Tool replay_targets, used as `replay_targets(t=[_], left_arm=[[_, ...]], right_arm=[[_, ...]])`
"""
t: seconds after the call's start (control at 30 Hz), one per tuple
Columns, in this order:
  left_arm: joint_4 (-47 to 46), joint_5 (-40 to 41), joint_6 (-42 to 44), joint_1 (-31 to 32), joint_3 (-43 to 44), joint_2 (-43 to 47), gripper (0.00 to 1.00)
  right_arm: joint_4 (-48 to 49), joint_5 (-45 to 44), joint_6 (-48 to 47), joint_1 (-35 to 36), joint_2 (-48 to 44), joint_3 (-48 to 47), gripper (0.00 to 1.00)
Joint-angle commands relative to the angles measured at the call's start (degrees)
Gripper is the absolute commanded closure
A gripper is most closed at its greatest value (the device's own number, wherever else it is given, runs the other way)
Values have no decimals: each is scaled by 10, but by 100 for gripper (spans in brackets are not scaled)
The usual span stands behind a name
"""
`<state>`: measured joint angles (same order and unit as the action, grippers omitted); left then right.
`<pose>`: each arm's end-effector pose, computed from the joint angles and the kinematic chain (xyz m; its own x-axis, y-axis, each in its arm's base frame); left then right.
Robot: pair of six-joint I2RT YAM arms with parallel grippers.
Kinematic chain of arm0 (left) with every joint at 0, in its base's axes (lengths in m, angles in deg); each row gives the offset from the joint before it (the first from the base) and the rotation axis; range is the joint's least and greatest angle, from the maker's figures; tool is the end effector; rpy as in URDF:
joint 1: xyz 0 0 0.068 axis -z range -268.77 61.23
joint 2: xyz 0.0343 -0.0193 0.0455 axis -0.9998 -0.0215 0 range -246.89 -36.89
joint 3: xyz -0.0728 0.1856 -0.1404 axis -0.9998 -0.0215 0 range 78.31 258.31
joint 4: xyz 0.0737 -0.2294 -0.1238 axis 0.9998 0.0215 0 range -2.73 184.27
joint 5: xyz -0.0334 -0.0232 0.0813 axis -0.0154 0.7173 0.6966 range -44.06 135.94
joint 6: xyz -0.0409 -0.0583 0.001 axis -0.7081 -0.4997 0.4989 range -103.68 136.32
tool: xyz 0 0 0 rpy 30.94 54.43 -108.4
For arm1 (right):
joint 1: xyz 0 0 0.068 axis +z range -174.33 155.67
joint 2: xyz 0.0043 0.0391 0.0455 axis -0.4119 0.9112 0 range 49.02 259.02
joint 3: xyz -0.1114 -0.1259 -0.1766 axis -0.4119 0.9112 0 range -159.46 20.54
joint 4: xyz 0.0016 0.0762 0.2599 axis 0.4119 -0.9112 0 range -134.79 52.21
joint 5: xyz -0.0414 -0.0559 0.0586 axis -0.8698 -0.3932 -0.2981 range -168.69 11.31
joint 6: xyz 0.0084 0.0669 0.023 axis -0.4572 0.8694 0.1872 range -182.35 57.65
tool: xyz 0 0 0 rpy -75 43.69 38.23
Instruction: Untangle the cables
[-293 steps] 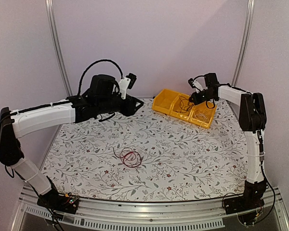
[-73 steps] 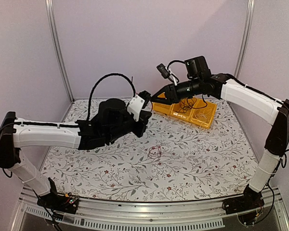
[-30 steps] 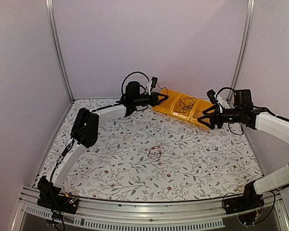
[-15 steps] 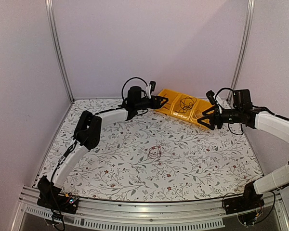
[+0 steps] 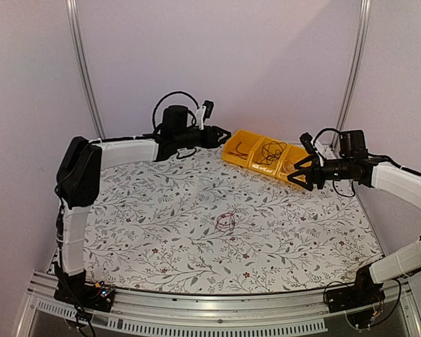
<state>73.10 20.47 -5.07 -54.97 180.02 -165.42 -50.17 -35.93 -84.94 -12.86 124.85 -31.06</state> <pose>0.4382 -0.3238 0.2071 -0.4799 -0.0750 -0.8741 0.7259 0.5256 -0.4436 0.2997 0.1013 0.2205 -0.2785 -0.3442 -0.8966 -0.8524 0.5187 0.0656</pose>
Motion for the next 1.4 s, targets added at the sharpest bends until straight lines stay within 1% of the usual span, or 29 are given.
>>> replay_targets(t=[0.0, 0.1, 0.17, 0.27, 0.33, 0.37, 0.47, 0.53, 0.6, 0.73, 0.83, 0.97, 1.07, 1.13, 1.23, 1.37], left_arm=[[66, 65, 41, 32, -109, 103, 54], [128, 114, 60, 63, -174, 157, 56], [170, 128, 67, 86, -219, 183, 56], [208, 148, 55, 122, -270, 210, 61], [217, 169, 31, 140, -301, 220, 64], [221, 179, 17, 147, -315, 223, 68], [229, 194, -28, 161, -346, 225, 75], [228, 203, -52, 172, -366, 229, 76], [221, 212, -67, 182, -379, 231, 76], [204, 229, -71, 199, -381, 211, 69], [192, 232, -72, 201, -366, 184, 70], [200, 252, -73, 201, -332, 151, 71], [198, 253, -81, 201, -321, 139, 73], [192, 272, -86, 200, -318, 132, 75], [205, 280, -97, 196, -300, 112, 79], [210, 263, -97, 191, -275, 84, 87]], right_arm=[[-13, 16, -30, -2, -15, -13, 29], [-20, 27, -42, -1, -15, -11, 29], [-27, 37, -53, -1, -13, -10, 29], [-44, 52, -72, 4, -2, -13, 34], [-57, 50, -88, 17, 8, -15, 38], [-63, 46, -100, 30, 12, -18, 40], [-75, 24, -119, 60, 31, -26, 42], [-81, 12, -126, 75, 43, -29, 42], [-84, 7, -131, 84, 51, -31, 42], [-86, 0, -135, 94, 64, -32, 42], [-87, -5, -137, 101, 73, -32, 42], [-81, -17, -137, 113, 87, -31, 42], [-79, -26, -131, 127, 99, -33, 42], [-81, -34, -132, 136, 111, -36, 42], [-85, -44, -133, 143, 123, -43, 42], [-90, -50, -134, 146, 131, -48, 42]])
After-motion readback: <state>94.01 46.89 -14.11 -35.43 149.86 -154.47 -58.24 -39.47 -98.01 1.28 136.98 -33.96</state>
